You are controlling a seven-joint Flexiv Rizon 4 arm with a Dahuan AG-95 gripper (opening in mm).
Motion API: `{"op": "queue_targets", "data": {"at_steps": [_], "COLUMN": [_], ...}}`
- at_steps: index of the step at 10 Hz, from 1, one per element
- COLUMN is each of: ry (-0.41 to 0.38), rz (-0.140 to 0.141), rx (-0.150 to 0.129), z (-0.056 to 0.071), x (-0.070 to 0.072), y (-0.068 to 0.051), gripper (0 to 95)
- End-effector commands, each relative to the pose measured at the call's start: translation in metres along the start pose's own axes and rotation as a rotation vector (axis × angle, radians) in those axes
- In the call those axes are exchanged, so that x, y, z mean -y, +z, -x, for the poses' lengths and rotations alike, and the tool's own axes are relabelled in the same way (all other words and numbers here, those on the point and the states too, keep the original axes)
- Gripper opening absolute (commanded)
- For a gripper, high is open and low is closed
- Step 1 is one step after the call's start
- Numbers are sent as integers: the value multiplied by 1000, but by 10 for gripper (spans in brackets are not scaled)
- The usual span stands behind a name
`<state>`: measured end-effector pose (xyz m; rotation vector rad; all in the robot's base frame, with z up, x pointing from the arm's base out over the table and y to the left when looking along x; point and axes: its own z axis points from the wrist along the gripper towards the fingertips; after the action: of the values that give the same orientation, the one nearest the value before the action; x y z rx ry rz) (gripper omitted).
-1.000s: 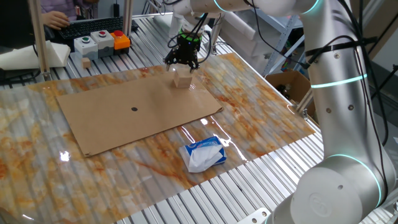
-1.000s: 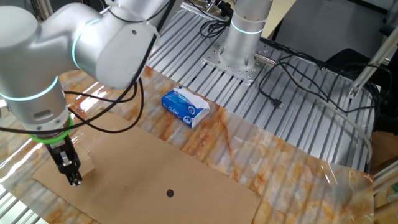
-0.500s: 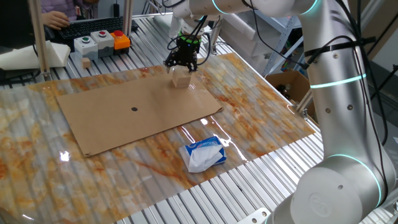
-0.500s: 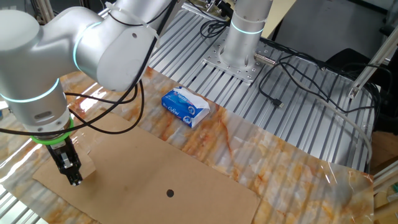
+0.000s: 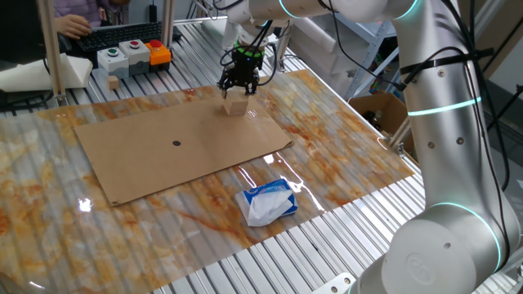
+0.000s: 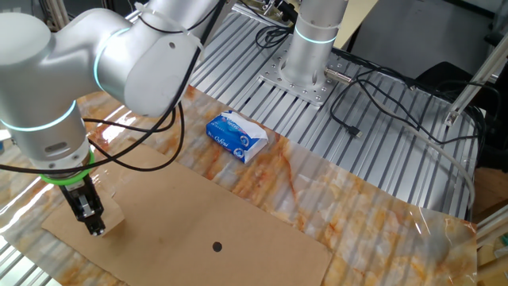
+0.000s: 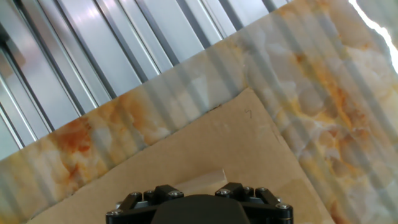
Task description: Hold a small block with the gripper and sweep it from left to right on the table
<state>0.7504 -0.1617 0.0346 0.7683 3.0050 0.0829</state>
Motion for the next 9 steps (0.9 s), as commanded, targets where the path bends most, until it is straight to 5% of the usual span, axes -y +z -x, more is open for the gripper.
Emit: {"op": "queue_targets", "data": {"at_steps": [1, 9], "ry": [-2, 15], "rz": [0, -2], "rx": [1, 34], "z": [-2, -23], "x": [-1, -20], "y": [0, 7], "gripper": [380, 380]}}
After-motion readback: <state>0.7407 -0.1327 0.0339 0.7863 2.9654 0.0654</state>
